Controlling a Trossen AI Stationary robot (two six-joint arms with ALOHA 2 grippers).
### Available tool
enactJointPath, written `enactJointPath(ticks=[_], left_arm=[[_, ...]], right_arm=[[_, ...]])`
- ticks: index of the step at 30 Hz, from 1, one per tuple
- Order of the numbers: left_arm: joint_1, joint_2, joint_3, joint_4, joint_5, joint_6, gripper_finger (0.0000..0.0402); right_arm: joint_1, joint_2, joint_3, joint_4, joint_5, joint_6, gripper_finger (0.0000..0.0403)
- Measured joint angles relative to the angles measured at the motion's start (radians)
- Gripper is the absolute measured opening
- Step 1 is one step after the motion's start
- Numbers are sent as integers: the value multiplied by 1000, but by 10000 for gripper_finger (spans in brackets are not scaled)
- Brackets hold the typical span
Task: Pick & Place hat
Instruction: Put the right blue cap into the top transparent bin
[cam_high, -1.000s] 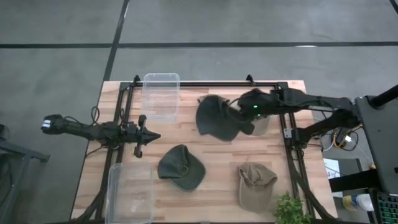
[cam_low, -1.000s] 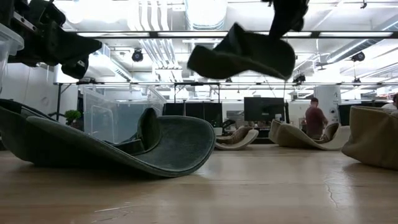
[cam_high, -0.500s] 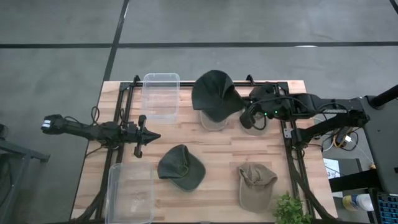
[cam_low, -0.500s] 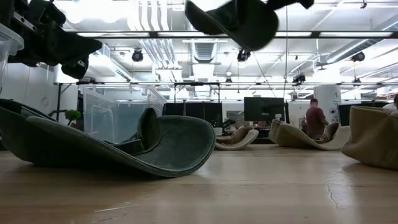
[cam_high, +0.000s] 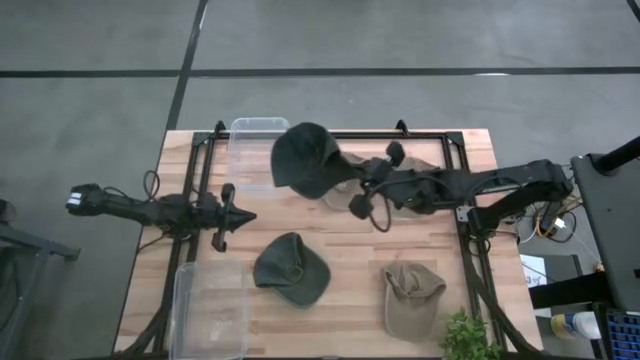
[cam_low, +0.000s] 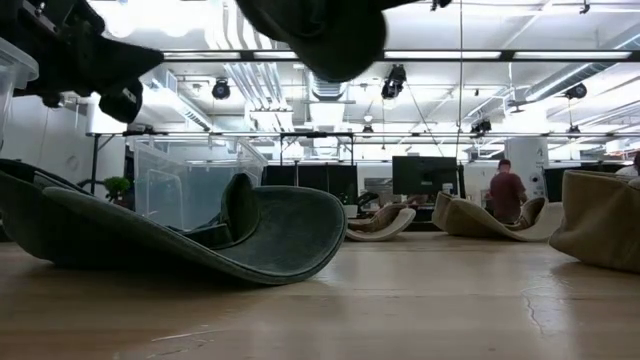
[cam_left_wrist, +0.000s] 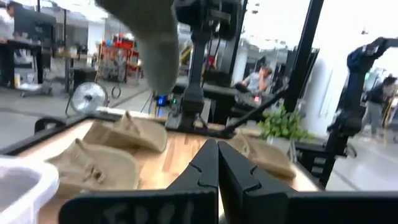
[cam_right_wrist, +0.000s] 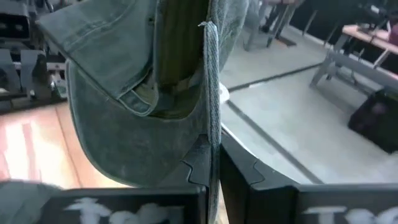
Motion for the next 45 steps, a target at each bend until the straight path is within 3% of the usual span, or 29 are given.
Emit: enactJointPath(ticks=[6,11,16,21,24,30,36,41,45], left_arm=[[0,3,0,103,0,-57,0],[0,3,0,138,-10,9,0],[0,4,0,133,-97,-49,0],[0,14,0,137,-305,-108,0],[0,29,2,140,-331,-94,4],[0,104,48,151,-271,-83,57],[0,195,118,158,-283,-80,116],[0,255,170,160,-400,-33,131],[0,296,197,166,-402,-10,131]], right_arm=[[0,79,0,213,1,-111,13],[-1,108,0,278,1,-141,13],[-1,107,0,309,1,-122,13],[-1,106,0,365,1,-113,13],[-7,118,0,414,0,-114,13],[-26,158,2,493,-2,-130,13],[-46,219,22,540,-5,-144,13],[-50,266,59,539,-5,-142,13],[-50,297,86,535,-3,-145,13]])
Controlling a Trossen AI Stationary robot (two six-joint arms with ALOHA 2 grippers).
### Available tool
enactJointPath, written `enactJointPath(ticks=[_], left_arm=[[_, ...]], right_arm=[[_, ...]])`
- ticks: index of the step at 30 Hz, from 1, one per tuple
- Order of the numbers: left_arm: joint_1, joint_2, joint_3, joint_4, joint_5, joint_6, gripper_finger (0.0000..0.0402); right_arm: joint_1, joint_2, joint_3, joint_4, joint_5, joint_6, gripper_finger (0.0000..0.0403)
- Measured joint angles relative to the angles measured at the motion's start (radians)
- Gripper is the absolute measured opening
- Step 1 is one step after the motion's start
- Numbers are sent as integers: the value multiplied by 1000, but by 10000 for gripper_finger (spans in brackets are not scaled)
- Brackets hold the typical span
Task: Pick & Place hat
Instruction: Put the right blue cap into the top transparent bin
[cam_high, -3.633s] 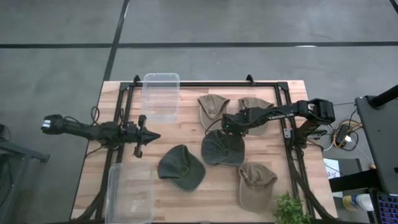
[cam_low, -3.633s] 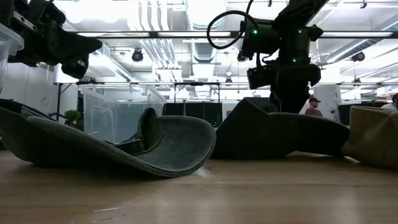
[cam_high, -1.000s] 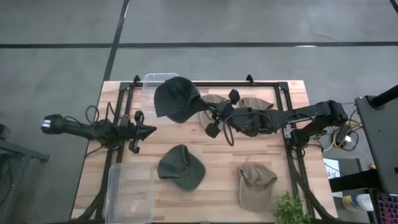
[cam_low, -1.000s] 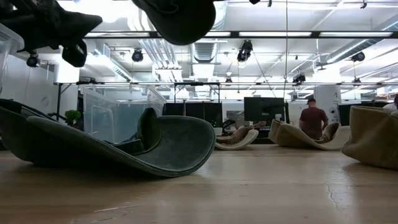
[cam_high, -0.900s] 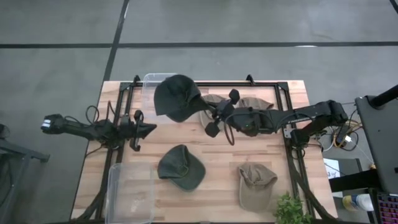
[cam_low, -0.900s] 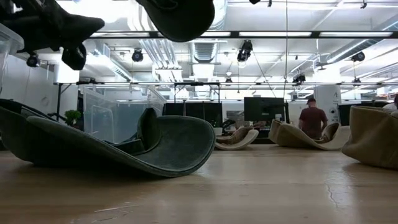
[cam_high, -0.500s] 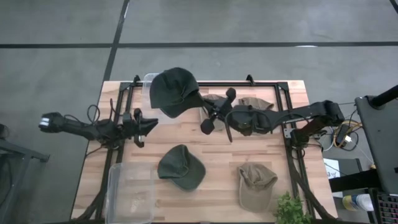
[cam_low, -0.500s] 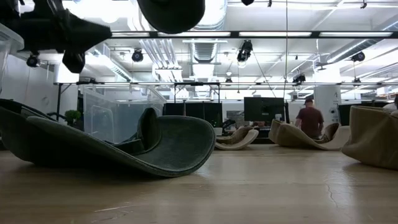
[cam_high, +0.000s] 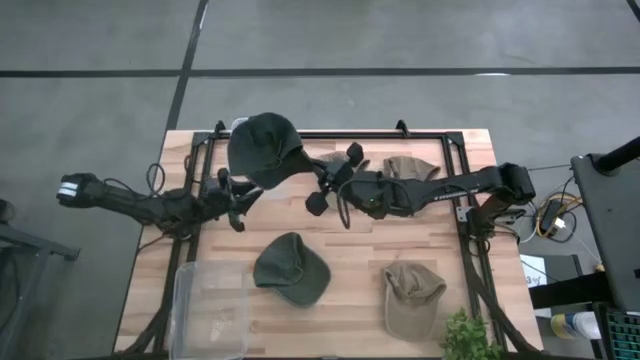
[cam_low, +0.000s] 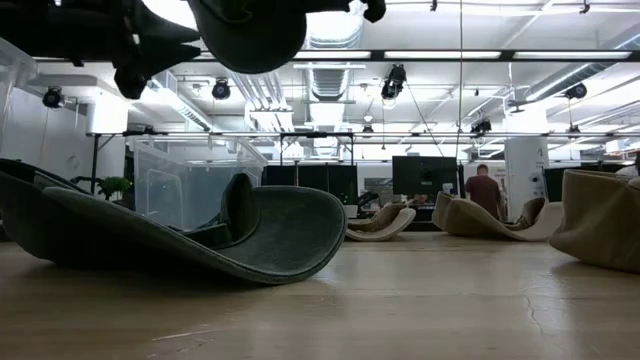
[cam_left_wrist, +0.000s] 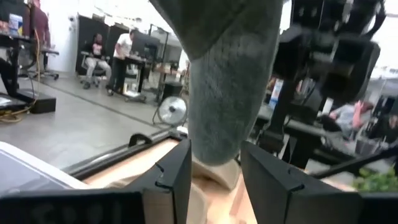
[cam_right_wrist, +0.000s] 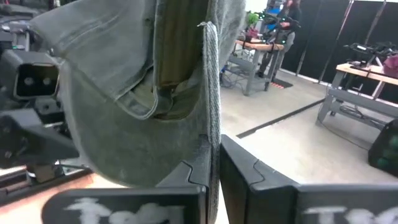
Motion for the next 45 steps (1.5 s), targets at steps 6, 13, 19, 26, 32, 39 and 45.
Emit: enactJointPath(ticks=[6,13,19,26,32,39,45], left_arm=[[0,50,15,30,-6,18,131],[-3,70,8,34,-7,16,131],[-2,69,18,62,-17,38,131],[-2,70,23,66,-28,57,131],[-2,69,24,97,-37,64,131],[-2,69,31,96,-49,80,131],[-2,70,27,94,-50,93,121]], right_arm=[[-3,24,19,-3,-3,0,13],[-4,3,18,0,24,-36,13],[-4,-1,15,-4,23,-26,13],[-4,-1,4,-7,-3,12,13],[-4,-2,1,-46,-11,37,13],[-4,-2,-2,-49,-74,65,13],[-4,0,-2,-63,-85,80,13]])
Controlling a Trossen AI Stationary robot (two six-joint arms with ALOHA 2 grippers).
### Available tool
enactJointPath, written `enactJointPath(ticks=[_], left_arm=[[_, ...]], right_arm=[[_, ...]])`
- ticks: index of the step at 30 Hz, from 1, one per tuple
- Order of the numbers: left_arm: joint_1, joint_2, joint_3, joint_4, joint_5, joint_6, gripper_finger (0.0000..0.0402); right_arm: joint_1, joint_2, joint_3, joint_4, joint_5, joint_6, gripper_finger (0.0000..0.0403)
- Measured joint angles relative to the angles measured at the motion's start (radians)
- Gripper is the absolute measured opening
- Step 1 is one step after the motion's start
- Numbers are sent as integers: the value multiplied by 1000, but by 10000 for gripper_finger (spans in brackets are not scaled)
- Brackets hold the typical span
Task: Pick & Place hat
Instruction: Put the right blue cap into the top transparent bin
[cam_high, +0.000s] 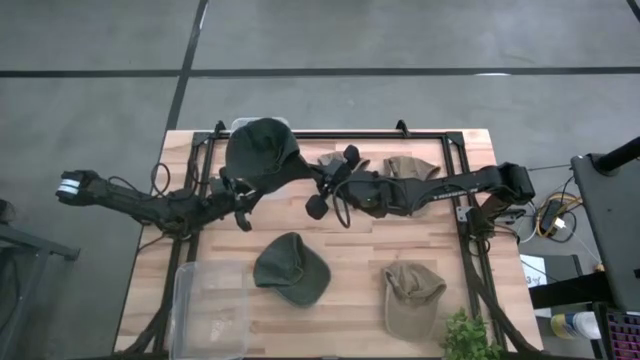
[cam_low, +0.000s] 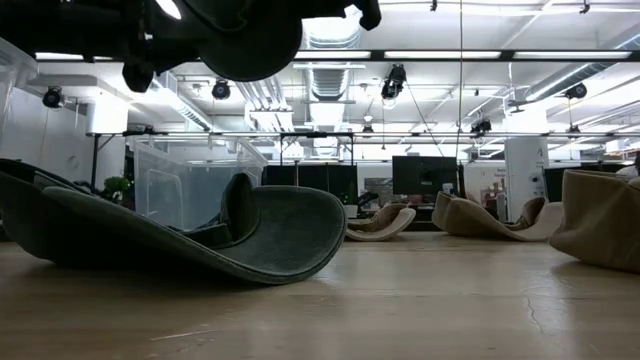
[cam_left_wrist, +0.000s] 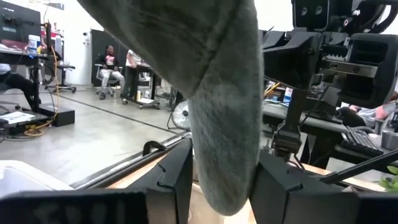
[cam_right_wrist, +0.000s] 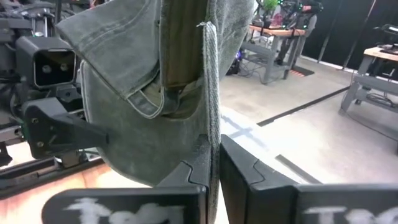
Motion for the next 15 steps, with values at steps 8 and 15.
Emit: enactJointPath(ticks=[8,15], left_arm=[[2,1,-1,-4,-41,11,14],[2,-3,-1,-29,-70,14,7]], right_arm=[[1,4,0,1,1,-10,13],[1,4,0,-10,-4,-40,13]])
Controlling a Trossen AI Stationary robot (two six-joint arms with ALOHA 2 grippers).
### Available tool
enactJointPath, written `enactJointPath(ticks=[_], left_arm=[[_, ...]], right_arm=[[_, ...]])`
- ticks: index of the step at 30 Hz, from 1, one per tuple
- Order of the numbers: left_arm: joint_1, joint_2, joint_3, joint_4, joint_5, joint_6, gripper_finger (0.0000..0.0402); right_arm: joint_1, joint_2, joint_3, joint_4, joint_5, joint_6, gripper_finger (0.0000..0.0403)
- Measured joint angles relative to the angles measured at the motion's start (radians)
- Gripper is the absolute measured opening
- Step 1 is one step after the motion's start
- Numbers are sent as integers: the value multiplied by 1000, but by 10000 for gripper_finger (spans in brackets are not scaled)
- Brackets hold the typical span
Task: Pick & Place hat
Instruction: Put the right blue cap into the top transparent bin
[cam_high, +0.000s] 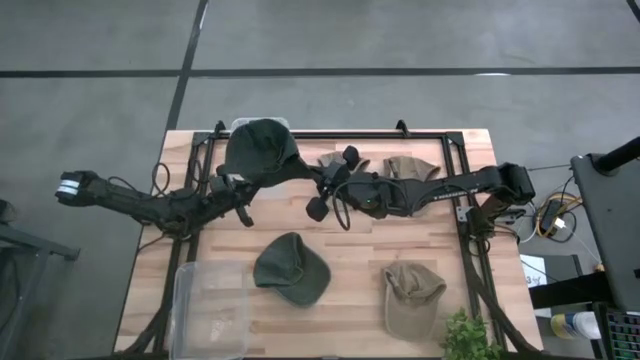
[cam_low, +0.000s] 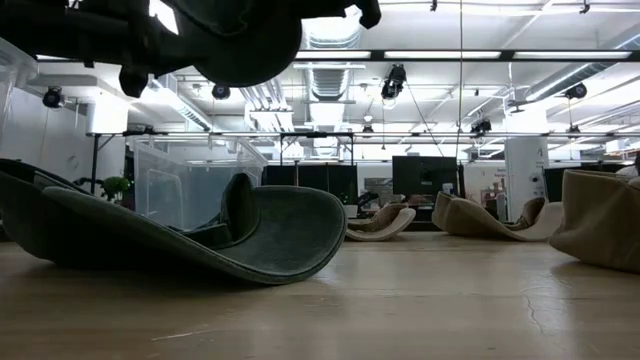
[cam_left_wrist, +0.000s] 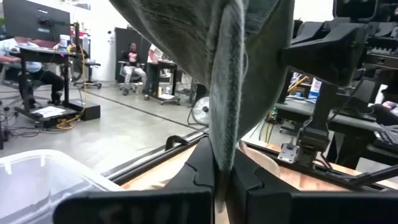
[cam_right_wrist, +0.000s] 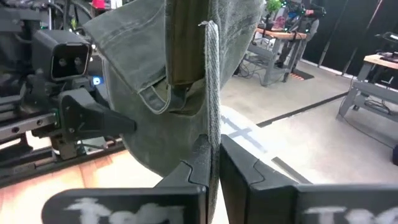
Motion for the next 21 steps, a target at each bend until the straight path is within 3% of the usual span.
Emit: enactJointPath(ticks=[4,9,15,21], left_arm=[[0,-8,4,-20,1,5,7],[-2,-34,39,-98,13,6,6],[1,-67,154,-343,-14,-67,6],[0,-81,300,-620,-23,-143,6]], right_arm=[[0,0,0,-48,-9,-2,36],[0,-5,0,-145,-5,15,110],[5,-9,0,-252,6,16,191],[8,-10,-1,-322,16,15,228]])
